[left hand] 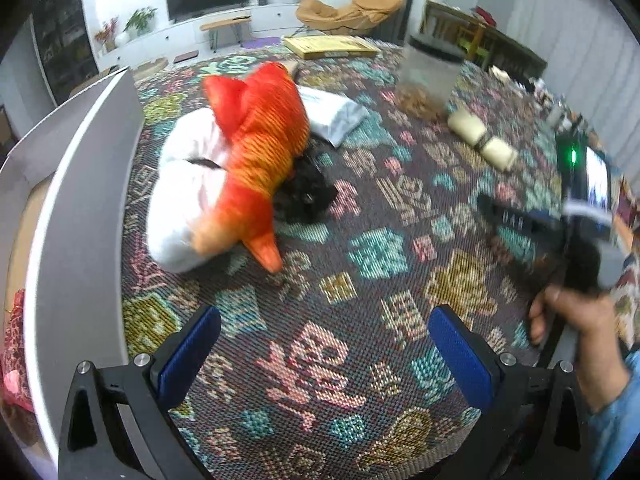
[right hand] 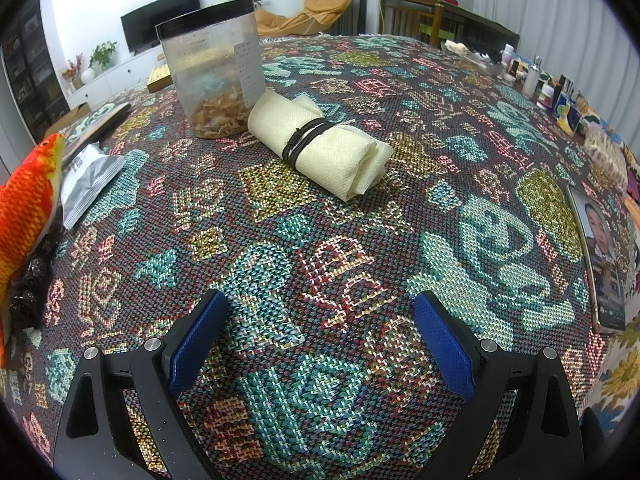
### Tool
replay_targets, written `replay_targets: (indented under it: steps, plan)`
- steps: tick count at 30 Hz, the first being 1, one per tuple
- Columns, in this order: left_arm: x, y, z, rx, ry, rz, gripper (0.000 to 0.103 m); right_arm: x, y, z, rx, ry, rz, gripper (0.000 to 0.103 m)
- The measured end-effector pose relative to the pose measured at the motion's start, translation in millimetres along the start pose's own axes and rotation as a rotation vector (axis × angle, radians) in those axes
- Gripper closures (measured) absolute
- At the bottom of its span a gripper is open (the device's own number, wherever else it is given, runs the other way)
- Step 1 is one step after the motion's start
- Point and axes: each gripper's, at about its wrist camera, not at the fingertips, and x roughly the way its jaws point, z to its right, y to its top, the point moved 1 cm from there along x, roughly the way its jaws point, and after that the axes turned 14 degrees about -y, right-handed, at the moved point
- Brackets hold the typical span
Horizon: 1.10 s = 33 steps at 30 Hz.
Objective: Organize soft objects
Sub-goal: 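Grasp the orange fish plush with the left tool while the right tool grasps the cream rolled towel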
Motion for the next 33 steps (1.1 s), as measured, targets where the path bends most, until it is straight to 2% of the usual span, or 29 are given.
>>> replay_targets:
  steps: [5, 10, 16, 22, 28, 30, 33]
  plan:
    - [-24.9, 17.3, -13.4, -0.049, -0.017, 0.043, 0.0, -0.1, 0.0, 0.0, 0.0, 0.0, 0.0, 0.007]
    - [-56.7, 40.8, -26.1, -0.083, -0.042, 0.127, 0.0, -0.2, -0.1, 0.1, 0.0, 0.0, 0.0, 0.007]
    - [-68.9, 75.8, -48.5, -0.072, 0.055, 0.187, 0.0, -0.2, -0.2, 0.0, 0.0, 0.0, 0.001, 0.007]
    - [-17.7, 90.1, -51.1, 0.014, 0.164, 0.09, 0.0, -0.4, -0.5, 0.2, 0.0, 0.0, 0.002, 0.007]
    - [45.7, 118.8, -16.4, 0.232, 0.353, 0.043, 0.0, -0.3, -0.5, 0.1, 0.0, 0.001, 0.003, 0.007]
    - [67.9, 132.7, -18.3, 0.238, 0.389, 0.002, 0.0, -0.4, -0.5, 0.1, 0.0, 0.001, 0.003, 0.007]
    - [92.6, 145.1, -29.6, 0.193, 0.395, -0.049, 0.0, -0.4, -0.4, -0.1, 0.0, 0.001, 0.003, 0.007]
